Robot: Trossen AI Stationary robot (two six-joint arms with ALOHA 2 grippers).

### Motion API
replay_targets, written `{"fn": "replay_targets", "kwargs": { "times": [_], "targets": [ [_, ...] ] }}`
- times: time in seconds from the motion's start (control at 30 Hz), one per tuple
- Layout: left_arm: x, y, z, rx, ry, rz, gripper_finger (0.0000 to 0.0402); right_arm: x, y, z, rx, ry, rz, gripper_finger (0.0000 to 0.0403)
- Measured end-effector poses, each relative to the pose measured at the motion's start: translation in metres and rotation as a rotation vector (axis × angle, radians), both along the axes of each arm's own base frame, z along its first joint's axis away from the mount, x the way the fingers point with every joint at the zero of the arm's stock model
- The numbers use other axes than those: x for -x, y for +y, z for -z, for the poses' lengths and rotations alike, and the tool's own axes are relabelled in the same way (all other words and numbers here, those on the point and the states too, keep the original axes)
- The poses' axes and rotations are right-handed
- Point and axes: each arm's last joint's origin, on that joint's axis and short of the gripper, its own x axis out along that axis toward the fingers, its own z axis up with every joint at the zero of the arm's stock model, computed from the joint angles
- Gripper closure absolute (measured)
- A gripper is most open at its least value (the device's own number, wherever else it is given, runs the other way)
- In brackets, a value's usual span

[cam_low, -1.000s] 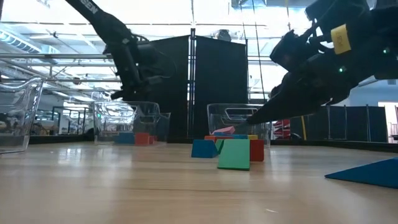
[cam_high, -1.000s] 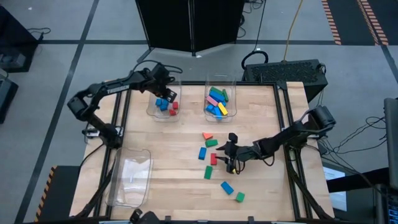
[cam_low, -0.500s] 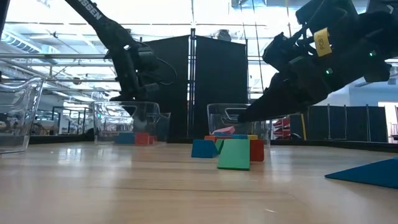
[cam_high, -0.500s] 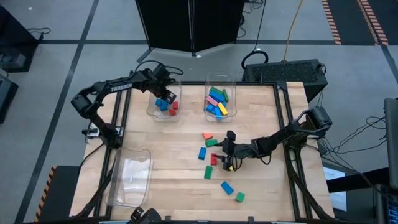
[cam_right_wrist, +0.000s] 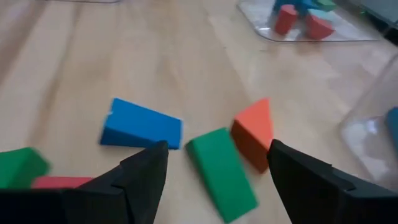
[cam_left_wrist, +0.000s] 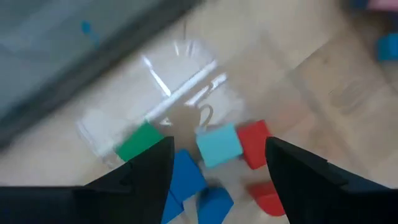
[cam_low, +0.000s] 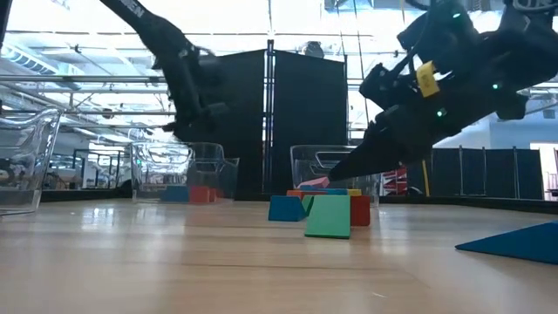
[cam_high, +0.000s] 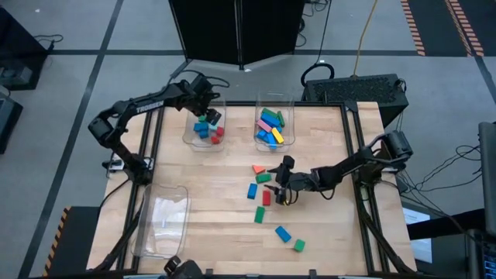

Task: Sort blocks by size
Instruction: Put the green triangular block into the bottom transparent bin

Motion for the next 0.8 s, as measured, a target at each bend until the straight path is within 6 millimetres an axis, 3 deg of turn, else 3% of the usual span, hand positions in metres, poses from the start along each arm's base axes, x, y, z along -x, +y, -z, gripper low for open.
{"fn": "replay_targets", "kwargs": {
  "times": [0.13,0.37,0.53,0.8],
  "targets": [
    [-0.012,-0.013,-0.033,-0.149,-0.013,0.076,0.0149,-0.002,-0.014,0.000,0.022,0.012,0.028,0.0127],
    [-0.028,-0.062,-0.076,-0.297,-0.096,0.228,0.0149,-0.007,-0.036,-0.001,-0.016,0.017,0.048,0.0120],
    [-0.032,-0.100,-0.084,-0.351,-0.098,0.246,0.0148,-0.024,-0.038,-0.006,-0.027,0.015,0.030,0.0119],
    [-0.045,-0.152,-0.083,-0.462,-0.059,0.301,0.0148,-0.054,-0.037,0.012,-0.047,0.109,0.100,0.0119]
  ]
}}
